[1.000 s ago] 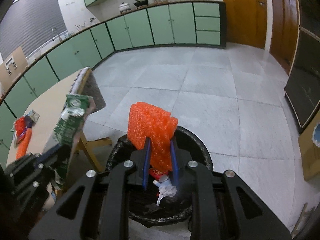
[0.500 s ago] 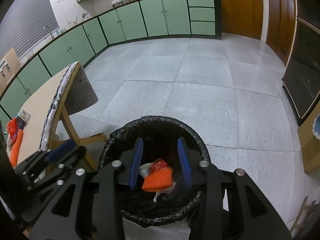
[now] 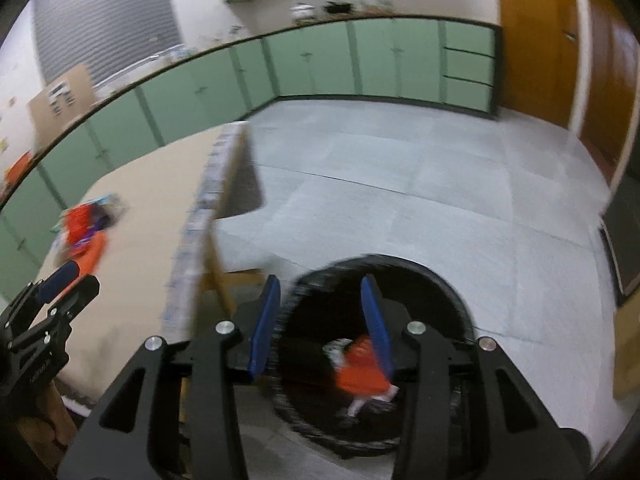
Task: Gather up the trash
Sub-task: 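Move both open tools back toward the table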
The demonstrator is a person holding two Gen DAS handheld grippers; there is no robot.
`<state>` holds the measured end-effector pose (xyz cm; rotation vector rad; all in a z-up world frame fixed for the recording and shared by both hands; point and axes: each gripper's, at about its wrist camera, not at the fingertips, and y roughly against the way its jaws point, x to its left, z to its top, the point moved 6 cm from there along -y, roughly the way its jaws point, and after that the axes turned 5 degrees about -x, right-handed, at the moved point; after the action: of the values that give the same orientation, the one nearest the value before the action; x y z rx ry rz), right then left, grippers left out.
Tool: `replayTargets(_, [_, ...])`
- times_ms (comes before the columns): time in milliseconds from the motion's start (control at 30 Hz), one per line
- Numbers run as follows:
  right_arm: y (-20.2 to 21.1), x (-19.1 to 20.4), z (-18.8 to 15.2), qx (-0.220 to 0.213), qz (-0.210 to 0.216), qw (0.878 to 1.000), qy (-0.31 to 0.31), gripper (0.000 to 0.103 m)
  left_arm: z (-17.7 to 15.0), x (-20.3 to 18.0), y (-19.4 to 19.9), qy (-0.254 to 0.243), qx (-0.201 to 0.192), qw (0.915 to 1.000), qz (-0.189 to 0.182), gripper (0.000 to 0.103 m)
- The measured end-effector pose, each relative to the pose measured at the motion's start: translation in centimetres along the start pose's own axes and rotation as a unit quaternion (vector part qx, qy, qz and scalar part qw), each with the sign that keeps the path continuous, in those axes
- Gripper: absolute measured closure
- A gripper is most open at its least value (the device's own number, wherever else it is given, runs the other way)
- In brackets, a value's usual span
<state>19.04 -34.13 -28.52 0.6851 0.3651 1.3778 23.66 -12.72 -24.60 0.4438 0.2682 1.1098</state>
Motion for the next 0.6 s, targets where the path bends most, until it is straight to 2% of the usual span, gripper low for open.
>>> replayTargets(167, [-0.8, 8.1, 0.7, -0.002, 0.055, 0.998, 0.044, 0.060, -1.0, 9.8, 3.9, 0.041, -0.016, 0.9947, 0.093, 0.041])
replayTargets(267, [-1.1, 12.5, 0.9, -0.004, 0.083, 0.994, 0.066, 0.060, -1.5, 14.0, 6.0, 0.060, -0.026, 0.9895, 0.129, 0.041])
replayTargets(367, [-1.5, 16.4, 0.7, -0.005, 0.106, 0.991, 0.081, 0.060, -1.9, 16.6, 7.2, 0.061, -0.034, 0.9862, 0.150, 0.041])
replayTargets(600, [-3.7, 24.4, -0.7, 0.011, 0.137, 0.985, 0.104, 0.059, -3.4, 20.8, 9.1, 0.072, -0.036, 0.9822, 0.170, 0.041])
